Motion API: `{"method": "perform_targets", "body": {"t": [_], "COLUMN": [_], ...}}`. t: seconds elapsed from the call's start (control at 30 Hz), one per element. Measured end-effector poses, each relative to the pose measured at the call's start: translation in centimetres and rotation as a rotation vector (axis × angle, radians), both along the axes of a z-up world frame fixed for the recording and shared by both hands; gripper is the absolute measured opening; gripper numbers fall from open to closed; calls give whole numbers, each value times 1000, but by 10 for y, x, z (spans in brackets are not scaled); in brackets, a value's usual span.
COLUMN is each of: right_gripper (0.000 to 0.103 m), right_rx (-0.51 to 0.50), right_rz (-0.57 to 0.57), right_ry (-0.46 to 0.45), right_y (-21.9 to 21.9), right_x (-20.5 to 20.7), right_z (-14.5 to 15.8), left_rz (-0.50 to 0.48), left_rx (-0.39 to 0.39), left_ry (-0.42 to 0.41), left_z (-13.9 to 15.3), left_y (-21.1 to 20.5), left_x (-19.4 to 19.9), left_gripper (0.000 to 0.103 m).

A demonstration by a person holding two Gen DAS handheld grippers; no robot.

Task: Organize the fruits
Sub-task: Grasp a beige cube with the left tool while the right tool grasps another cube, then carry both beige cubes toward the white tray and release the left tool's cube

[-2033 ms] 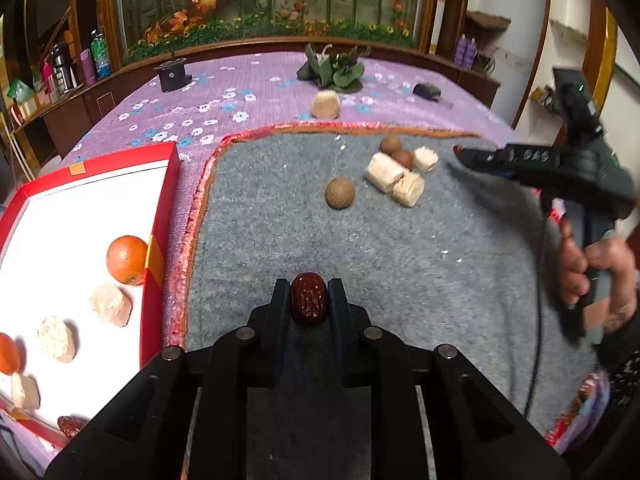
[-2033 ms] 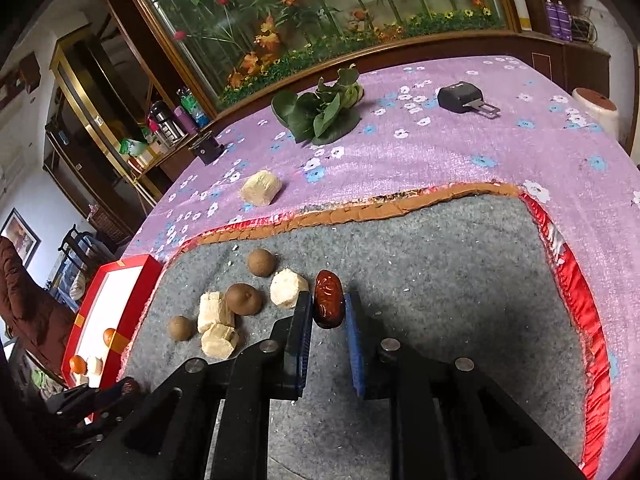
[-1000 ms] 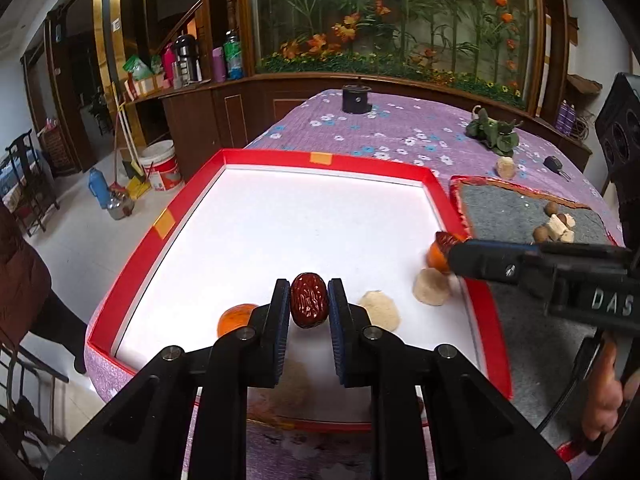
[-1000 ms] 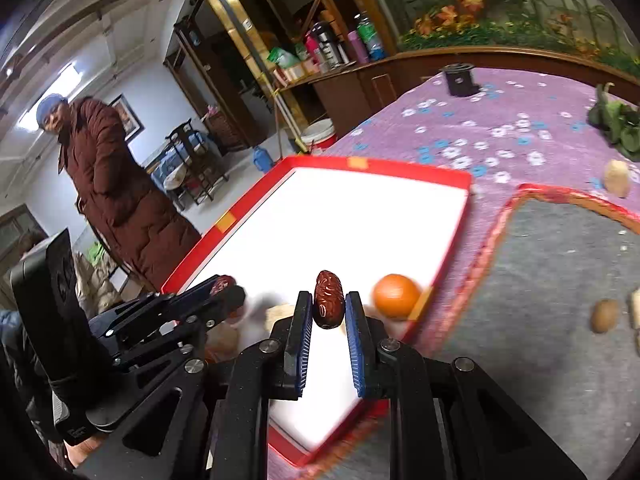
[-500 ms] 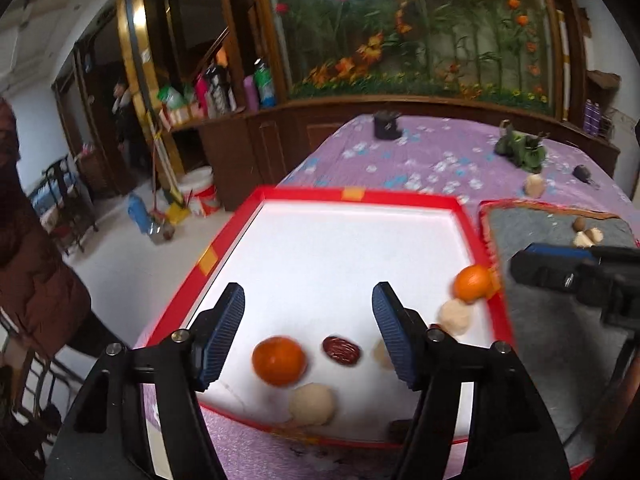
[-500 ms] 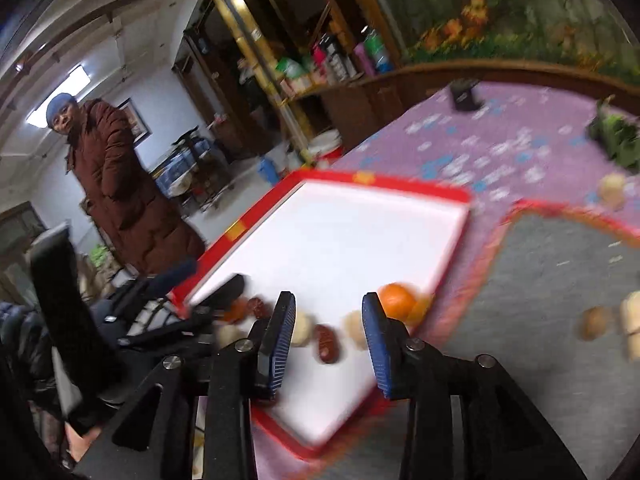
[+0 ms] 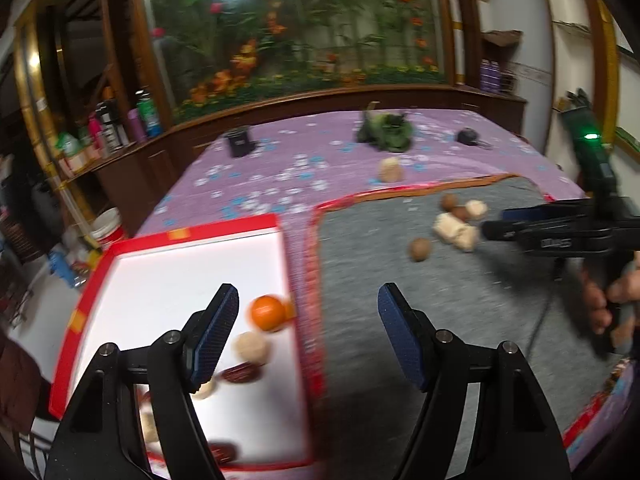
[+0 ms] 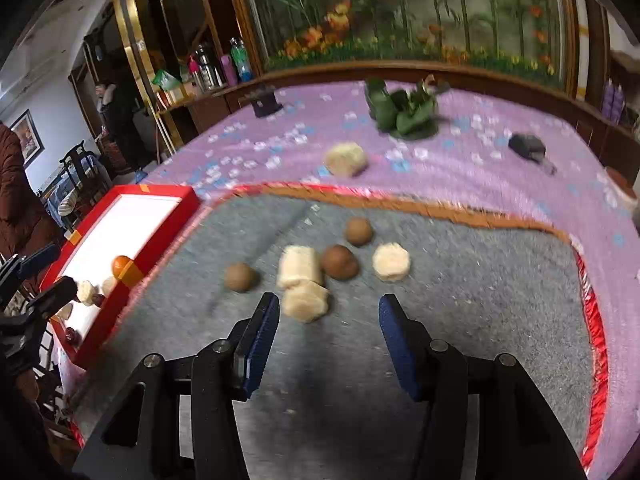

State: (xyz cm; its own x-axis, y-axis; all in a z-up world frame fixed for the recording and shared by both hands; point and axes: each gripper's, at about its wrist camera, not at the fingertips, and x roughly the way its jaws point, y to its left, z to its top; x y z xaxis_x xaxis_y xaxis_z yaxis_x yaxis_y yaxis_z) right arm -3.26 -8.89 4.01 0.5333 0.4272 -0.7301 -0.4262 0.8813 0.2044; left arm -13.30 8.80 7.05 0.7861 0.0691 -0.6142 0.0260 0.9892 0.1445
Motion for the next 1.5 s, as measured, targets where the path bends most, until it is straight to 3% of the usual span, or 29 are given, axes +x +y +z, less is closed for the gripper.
{"method": "perform_targets", "body": {"t": [0.23, 0.33, 0.47, 0.63, 0.73, 0.9, 1.03, 1.07, 1.13, 1.23, 1.4, 1.5], "right_gripper": [50, 29, 29, 29, 29, 29, 29, 29, 29, 29, 29, 29], "right_rx": [58, -8, 99, 427, 451, 479, 499, 499, 496, 490, 487, 487], "right_rz": [90, 110, 71, -88, -171, -197, -205, -206, -211, -214, -211, -199], "right_ry": [77, 54, 84, 149, 164, 204, 212, 211, 212, 221, 207, 170], "right_y": [22, 27, -5, -77, -93, -98, -104, -104, -104, -101, -100, -98], "right_x": [18, 17, 21, 38, 41, 46, 47, 47, 48, 49, 49, 47], "right_z": [-17, -21, -11, -2, -7, -13, -13, -12, -13, -15, -14, -9], "left_rz": [-41, -60, -128, -259, -340, -471, -483, -483, -485, -477, -451, -420], "left_rx": [5, 12, 14, 37, 97, 165, 171, 162, 134, 116, 52, 55], "left_ry": [30, 39, 45, 72, 90, 130, 203, 215, 240, 231, 229, 178], "left_z": [8, 8, 6, -2, -11, -25, -38, -41, -44, -45, -42, -36], "left_y": [-21, -28, -44, -81, -104, -132, -139, -138, -137, -132, -122, -119], "left_x": [20, 27, 41, 68, 83, 99, 120, 124, 130, 131, 128, 117], "left_gripper": [72, 72, 72, 72, 72, 71, 71, 68, 42, 28, 28, 28]}}
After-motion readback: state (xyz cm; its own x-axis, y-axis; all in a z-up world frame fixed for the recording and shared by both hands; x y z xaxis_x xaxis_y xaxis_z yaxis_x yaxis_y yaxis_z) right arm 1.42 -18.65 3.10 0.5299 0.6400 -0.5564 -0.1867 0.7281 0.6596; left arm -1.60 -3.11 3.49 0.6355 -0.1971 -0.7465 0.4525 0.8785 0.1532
